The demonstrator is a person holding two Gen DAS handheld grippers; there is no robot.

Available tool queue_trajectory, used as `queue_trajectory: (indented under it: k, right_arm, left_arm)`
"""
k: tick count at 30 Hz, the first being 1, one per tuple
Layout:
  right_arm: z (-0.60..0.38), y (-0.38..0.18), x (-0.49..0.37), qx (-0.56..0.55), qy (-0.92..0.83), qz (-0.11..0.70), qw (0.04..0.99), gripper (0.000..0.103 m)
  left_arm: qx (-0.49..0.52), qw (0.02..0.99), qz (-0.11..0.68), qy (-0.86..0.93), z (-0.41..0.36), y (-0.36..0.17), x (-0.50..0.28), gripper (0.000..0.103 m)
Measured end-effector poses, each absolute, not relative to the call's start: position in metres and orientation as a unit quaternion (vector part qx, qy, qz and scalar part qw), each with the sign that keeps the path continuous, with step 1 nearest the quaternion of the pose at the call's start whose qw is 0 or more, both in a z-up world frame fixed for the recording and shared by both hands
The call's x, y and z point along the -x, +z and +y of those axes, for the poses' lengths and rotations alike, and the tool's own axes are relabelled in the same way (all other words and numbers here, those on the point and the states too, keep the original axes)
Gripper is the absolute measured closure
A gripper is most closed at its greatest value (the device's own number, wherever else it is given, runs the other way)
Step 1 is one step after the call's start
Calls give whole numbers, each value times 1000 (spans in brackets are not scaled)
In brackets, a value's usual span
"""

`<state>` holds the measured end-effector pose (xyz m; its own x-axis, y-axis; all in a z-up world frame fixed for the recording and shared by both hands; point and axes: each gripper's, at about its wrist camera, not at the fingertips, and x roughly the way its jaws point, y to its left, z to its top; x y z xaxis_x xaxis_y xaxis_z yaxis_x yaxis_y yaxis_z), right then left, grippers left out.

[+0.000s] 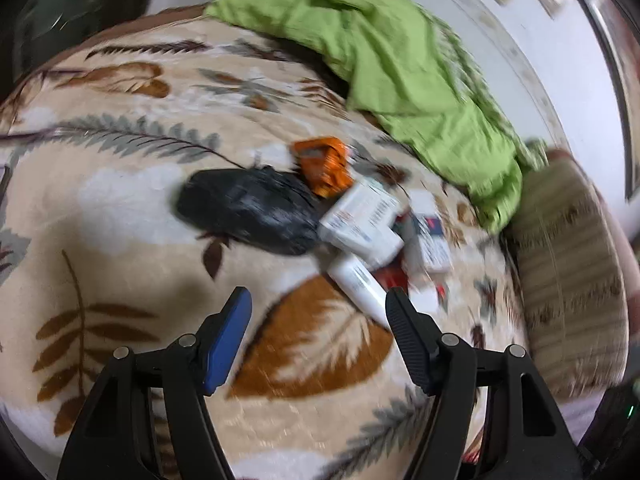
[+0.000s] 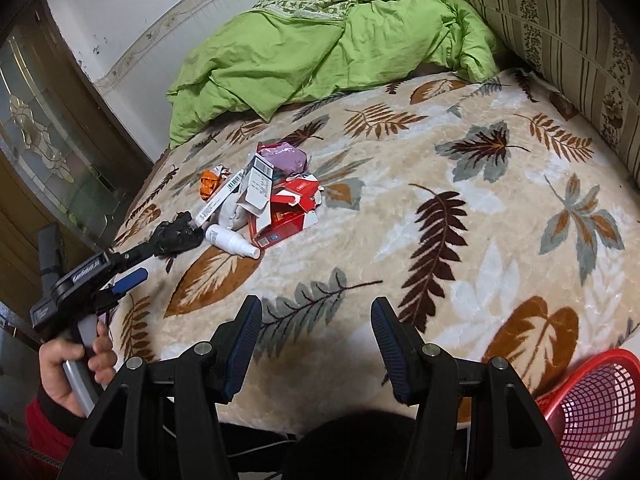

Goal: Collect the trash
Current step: 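Grasp the black plastic bag with the left tool while the right tool grasps a white medicine box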

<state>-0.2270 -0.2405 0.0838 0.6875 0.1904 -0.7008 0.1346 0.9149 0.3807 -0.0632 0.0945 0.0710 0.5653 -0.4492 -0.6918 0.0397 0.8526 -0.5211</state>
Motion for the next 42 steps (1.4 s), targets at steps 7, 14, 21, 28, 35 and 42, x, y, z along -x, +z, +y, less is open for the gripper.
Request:
queue_trajectory:
  k: [7,14,21,28,35,42]
  right_arm:
    - [-235,80,217,-203,26,395,896,43]
    - [-239,76,216,-199,21,400,895,43]
    - [-237,83,196,-178,30,400,899,43]
    - [-211,87,152,-170,57,400,899,43]
    - [-191,88,119,-159,67,399,901,43]
    - [-193,94,103,-155,64,392,904,43]
  left_arm:
    - [286,845,438,-108,98,54,28,35]
    - [277,869,404,-68,91,46,-7,35]
    - [231,896,374,-56,92,47,-23,48]
    - [255,884,384,-81,104,39,-19,47]
    - [335,839,419,-87,112,15,-13,32]
    - [370,827,413,-96,117,14,-20,32]
